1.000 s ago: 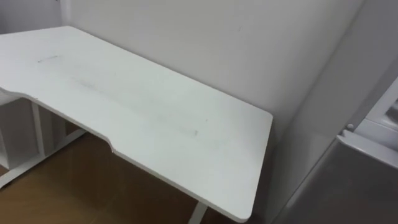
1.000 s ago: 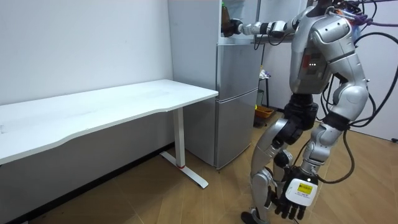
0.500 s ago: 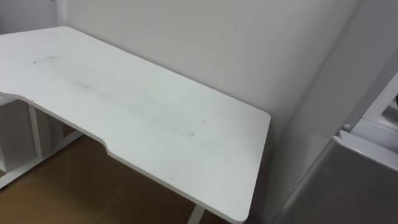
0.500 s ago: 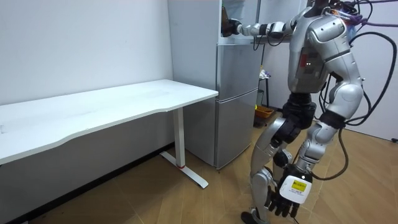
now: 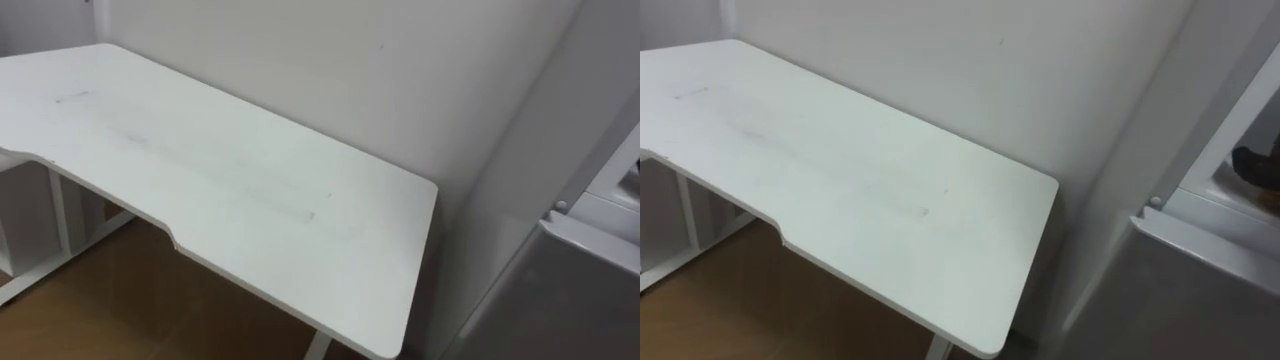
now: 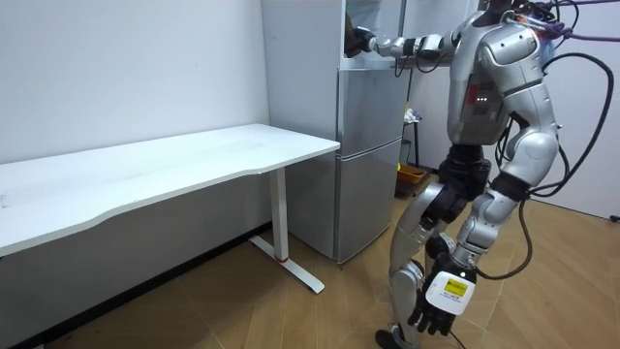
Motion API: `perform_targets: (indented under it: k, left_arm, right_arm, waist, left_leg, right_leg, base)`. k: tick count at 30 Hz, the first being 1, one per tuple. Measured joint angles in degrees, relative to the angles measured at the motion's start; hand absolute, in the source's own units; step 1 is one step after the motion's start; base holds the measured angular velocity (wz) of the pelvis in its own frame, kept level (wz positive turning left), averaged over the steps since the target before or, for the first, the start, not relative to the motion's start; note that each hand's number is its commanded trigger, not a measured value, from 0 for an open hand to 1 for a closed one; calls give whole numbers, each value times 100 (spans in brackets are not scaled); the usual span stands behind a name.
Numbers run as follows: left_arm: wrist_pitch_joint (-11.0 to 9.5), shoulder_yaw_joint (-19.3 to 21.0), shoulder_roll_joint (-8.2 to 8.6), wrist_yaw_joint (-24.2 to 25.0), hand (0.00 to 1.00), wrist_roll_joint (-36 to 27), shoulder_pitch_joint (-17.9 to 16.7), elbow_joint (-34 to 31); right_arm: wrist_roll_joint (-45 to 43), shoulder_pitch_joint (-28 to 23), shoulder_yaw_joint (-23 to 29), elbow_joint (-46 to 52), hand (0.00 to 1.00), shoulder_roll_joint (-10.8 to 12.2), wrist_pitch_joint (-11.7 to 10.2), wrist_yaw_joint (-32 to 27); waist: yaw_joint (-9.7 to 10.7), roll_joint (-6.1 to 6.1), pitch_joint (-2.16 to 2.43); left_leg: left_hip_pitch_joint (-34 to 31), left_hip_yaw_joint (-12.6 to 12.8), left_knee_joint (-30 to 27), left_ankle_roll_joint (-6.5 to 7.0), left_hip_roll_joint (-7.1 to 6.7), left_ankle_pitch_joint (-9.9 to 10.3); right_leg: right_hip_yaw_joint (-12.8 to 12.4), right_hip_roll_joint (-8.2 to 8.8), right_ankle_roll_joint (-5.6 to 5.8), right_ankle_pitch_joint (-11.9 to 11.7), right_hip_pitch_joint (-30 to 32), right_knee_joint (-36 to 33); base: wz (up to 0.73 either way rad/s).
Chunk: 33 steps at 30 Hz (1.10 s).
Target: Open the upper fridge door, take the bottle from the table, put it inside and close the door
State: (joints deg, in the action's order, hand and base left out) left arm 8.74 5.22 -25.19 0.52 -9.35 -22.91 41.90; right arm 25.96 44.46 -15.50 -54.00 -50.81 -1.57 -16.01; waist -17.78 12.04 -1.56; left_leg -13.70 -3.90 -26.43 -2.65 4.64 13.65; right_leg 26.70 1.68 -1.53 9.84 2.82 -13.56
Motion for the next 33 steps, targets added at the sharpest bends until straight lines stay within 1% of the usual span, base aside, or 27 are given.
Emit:
perform_targets:
  k: [6,13,14,15,16,17,24,33]
  left_arm:
    - [3,1,0,-6,0,14,95,48]
    - [5,2,-3,-39,0,18,219,45]
    - [5,3,-3,-46,0,17,217,45]
    - [7,1,-3,-63,0,15,212,45]
    - [11,0,-2,-100,0,14,211,45]
    - [13,0,-2,-113,0,14,211,45]
    - [75,-117,-17,-162,0,13,212,42]
    - [85,-100,-17,-255,0,6,210,43]
  right_arm:
    - [-170,2,1,2,0,1,0,11]
    - [-178,-66,116,-11,0,3,1,11]
    - [-178,-75,116,-14,2,2,1,10]
    - [-177,-81,118,-19,49,2,1,2]
    - [-177,-86,118,-26,63,2,1,-8]
    - [-177,-85,118,-32,100,0,1,-9]
    - [-166,-70,140,-142,100,-2,1,-22]
    - [-183,-92,181,-153,100,2,2,-15]
  waist:
    - [-44,-1,-1]
    - [-114,0,-1]
    - [-114,0,-1]
    - [-119,0,-1]
    - [-124,0,-1]
    - [-124,0,-1]
    - [-129,-1,0]
    - [-140,-5,2]
  left_leg:
    - [-7,14,3,-27,-3,28]
    - [-25,51,6,-14,-10,36]
    - [-25,50,6,-13,-11,36]
    - [-26,49,3,-10,-13,36]
    - [-30,47,-6,-8,-12,37]
    - [-36,45,-12,-7,-12,38]
    - [-69,21,-35,-5,-15,42]
    - [-68,22,-35,4,-16,38]
  right_leg:
    - [-55,4,5,-8,32,2]
    - [-80,13,26,-10,51,-9]
    - [-80,13,28,-11,50,-8]
    - [-78,13,29,-13,45,-5]
    - [-73,10,30,-14,42,-2]
    - [-68,9,30,-14,42,-2]
    - [-13,14,40,-14,51,0]
    - [-14,14,20,-27,43,4]
  base:
    - [-4]
    - [-1]
    - [0]
    - [0]
    - [0]
    - [0]
    - [1]
    - [0]
